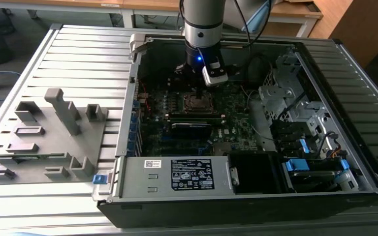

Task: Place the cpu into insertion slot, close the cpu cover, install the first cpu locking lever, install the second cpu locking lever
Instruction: 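Install the first cpu locking lever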

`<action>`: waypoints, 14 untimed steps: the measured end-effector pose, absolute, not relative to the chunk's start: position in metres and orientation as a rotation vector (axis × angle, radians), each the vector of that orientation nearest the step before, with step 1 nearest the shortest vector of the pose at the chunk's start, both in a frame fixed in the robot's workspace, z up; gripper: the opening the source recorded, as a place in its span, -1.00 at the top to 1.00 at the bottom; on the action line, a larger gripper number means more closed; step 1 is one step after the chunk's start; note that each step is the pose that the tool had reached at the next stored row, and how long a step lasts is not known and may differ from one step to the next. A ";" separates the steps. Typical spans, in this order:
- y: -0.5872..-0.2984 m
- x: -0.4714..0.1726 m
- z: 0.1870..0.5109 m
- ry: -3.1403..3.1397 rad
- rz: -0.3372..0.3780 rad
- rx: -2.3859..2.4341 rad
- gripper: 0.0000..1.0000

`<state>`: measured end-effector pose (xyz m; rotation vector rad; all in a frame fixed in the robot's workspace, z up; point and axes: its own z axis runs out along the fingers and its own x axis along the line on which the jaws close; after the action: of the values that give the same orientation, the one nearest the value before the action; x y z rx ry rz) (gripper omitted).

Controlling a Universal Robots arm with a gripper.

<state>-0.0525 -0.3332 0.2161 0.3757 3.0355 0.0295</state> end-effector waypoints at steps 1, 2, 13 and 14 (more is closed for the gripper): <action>-0.333 -0.053 0.216 3.036 0.029 0.375 0.79; -0.333 -0.053 0.216 3.036 0.029 0.375 0.79; -0.333 -0.053 0.216 3.036 0.035 0.375 0.79; -0.333 -0.052 0.216 3.037 0.050 0.375 0.79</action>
<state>-0.0525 -0.3332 0.2161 0.3754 3.0370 0.0499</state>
